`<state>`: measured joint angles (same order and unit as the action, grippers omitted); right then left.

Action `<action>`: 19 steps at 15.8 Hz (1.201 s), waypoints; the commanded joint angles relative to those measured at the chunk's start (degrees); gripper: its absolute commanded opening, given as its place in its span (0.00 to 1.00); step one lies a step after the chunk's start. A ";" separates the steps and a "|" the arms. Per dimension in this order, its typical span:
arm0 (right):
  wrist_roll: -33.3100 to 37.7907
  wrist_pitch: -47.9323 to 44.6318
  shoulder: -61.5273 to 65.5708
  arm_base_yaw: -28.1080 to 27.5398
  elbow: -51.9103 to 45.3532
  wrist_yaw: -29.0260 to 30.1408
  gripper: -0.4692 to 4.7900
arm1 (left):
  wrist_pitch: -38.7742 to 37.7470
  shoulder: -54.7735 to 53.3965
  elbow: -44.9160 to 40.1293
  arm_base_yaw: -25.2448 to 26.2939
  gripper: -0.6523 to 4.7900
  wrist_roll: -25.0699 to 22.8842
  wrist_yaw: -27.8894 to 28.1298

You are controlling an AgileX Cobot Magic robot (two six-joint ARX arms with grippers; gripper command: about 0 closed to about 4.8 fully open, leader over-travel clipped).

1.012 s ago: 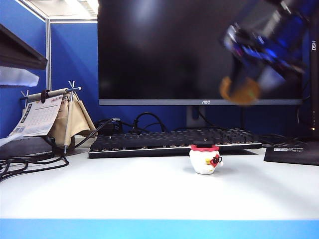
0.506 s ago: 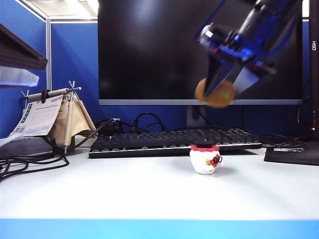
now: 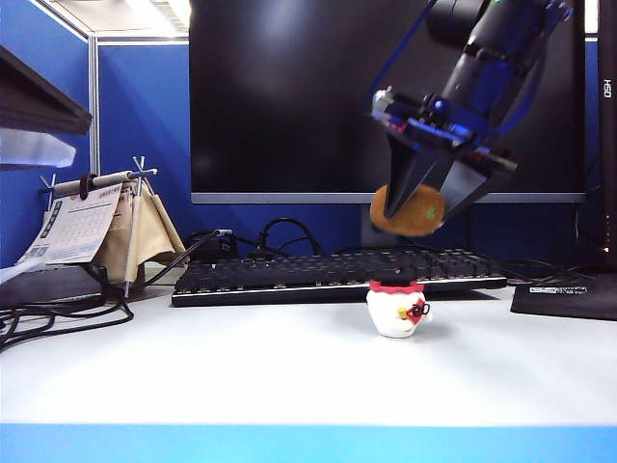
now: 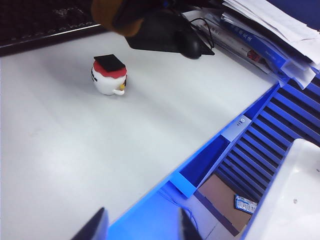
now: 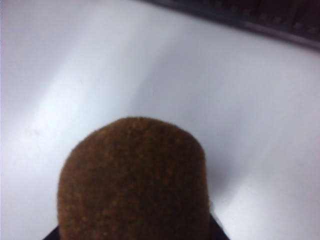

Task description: Place the kiwi on top of the doll with a flat head.

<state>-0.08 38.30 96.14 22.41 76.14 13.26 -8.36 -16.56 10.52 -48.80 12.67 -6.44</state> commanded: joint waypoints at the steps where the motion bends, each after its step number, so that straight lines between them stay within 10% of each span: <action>1: -0.37 0.24 1.57 0.04 1.22 0.66 0.58 | 0.72 -0.02 0.20 -0.09 0.46 -0.22 -0.22; 19: -0.42 3.93 4.09 0.39 1.11 3.43 0.61 | 0.72 -0.02 0.20 -0.09 0.46 -0.24 0.20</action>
<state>-0.30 42.54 100.49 22.74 77.10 16.32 -8.38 -16.56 10.52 -48.80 12.67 -6.37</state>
